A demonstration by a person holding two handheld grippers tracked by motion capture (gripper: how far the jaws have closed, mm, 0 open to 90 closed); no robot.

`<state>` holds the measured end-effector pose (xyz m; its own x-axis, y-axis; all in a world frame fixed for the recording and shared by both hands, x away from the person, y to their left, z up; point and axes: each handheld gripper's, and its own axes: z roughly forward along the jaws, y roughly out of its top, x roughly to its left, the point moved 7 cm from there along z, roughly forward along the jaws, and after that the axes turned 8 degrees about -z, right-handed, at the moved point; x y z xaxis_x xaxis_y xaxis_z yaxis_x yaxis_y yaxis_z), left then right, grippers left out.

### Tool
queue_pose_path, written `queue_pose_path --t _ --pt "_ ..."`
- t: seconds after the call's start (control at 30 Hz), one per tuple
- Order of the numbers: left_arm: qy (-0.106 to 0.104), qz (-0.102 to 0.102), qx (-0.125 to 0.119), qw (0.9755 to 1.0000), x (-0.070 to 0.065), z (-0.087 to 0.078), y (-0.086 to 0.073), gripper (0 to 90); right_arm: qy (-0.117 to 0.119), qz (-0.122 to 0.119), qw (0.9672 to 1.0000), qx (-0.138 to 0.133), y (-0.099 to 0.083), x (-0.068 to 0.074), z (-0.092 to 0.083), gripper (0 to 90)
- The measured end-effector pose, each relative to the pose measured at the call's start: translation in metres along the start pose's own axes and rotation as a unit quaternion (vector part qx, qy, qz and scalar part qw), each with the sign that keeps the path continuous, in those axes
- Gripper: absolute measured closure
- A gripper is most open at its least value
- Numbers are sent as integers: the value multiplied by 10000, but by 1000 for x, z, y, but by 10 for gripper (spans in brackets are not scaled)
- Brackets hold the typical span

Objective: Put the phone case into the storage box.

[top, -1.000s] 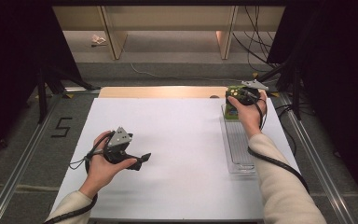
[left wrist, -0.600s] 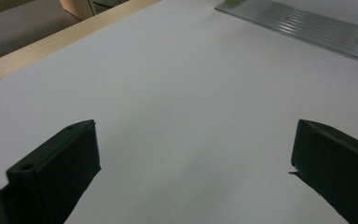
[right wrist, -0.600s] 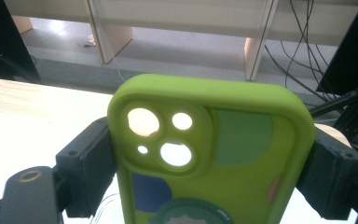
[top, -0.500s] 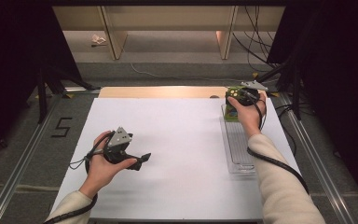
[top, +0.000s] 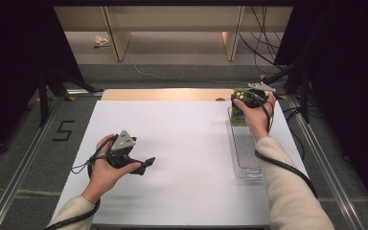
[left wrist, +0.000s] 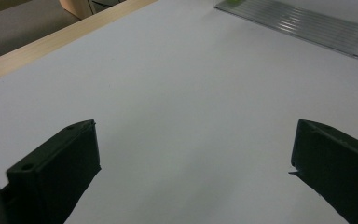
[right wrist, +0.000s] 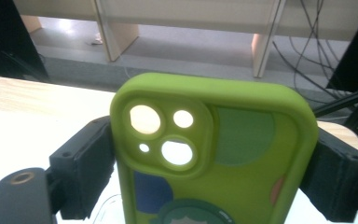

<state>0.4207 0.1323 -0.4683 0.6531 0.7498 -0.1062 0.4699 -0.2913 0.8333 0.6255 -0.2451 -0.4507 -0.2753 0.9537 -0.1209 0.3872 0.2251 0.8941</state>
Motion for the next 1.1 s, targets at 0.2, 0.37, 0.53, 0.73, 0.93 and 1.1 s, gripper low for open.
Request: queue_pose_path --t 0.2,0.37,0.53,0.73,0.93,1.1 --pt "6 -7 -2 10000 0 0 0 7 44 105 9999 91 -1 -2 -1 87" --pt "5 3 3 10000 0 0 0 7 6 53 9999 95 0 -3 -2 53" --pt "13 6 7 10000 0 0 0 7 8 88 9999 87 1 -4 -4 38" --pt "16 5 4 10000 0 -1 0 7 -4 69 10000 63 1 -3 -9 37" --pt "24 4 1 10000 0 0 0 7 55 49 10000 0 2 -2 -16 48" --pt "25 1 2 10000 1 0 0 7 86 13 10000 -23 3 -1 -20 48"
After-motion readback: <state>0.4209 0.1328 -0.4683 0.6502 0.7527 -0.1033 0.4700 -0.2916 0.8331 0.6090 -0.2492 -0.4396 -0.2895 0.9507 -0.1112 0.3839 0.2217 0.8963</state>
